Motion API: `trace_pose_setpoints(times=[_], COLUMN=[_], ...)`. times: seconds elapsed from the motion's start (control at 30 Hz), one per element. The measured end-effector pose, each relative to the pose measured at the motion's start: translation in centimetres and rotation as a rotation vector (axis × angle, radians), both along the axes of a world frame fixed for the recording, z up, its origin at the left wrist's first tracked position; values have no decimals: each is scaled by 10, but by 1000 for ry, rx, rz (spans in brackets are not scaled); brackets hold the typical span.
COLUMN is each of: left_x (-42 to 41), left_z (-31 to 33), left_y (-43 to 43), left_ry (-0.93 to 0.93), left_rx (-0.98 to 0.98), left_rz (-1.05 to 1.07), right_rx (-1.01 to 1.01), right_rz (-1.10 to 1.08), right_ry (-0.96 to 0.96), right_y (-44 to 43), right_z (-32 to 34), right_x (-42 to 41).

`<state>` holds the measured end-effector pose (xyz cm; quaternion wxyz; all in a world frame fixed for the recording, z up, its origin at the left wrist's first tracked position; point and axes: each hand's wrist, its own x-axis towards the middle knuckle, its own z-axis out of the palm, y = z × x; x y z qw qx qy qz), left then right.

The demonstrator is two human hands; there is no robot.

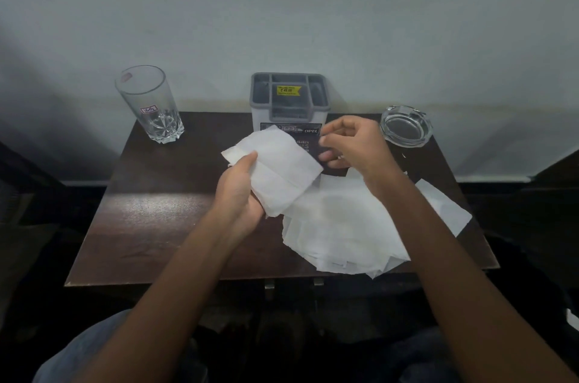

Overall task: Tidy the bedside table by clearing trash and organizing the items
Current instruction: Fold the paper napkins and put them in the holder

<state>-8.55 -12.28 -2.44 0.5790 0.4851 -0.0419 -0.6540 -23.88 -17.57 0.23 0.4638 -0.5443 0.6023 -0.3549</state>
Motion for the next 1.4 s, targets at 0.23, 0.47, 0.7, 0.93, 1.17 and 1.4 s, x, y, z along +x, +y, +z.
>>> trace_pose_setpoints(times=[0.23, 0.47, 0.7, 0.93, 1.17, 1.4], left_x=[15, 14, 16, 10, -5, -11], left_z=[2, 2, 2, 6, 8, 17], left_y=[-3, -4, -3, 0, 9, 11], left_ry=[-317, -294, -302, -291, -94, 62], left_rx=[-1, 21, 10, -26, -28, -134], left_rz=[187, 172, 165, 15, -411, -479], right_rx=[90, 18, -26, 51, 43, -19], right_rz=[157, 150, 160, 491, 650, 459], right_ry=[756, 886, 653, 171, 19, 34], right_y=[-10, -6, -17, 1, 12, 9], right_z=[-31, -51, -32, 33, 62, 41], right_x=[-46, -35, -46, -46, -27, -8])
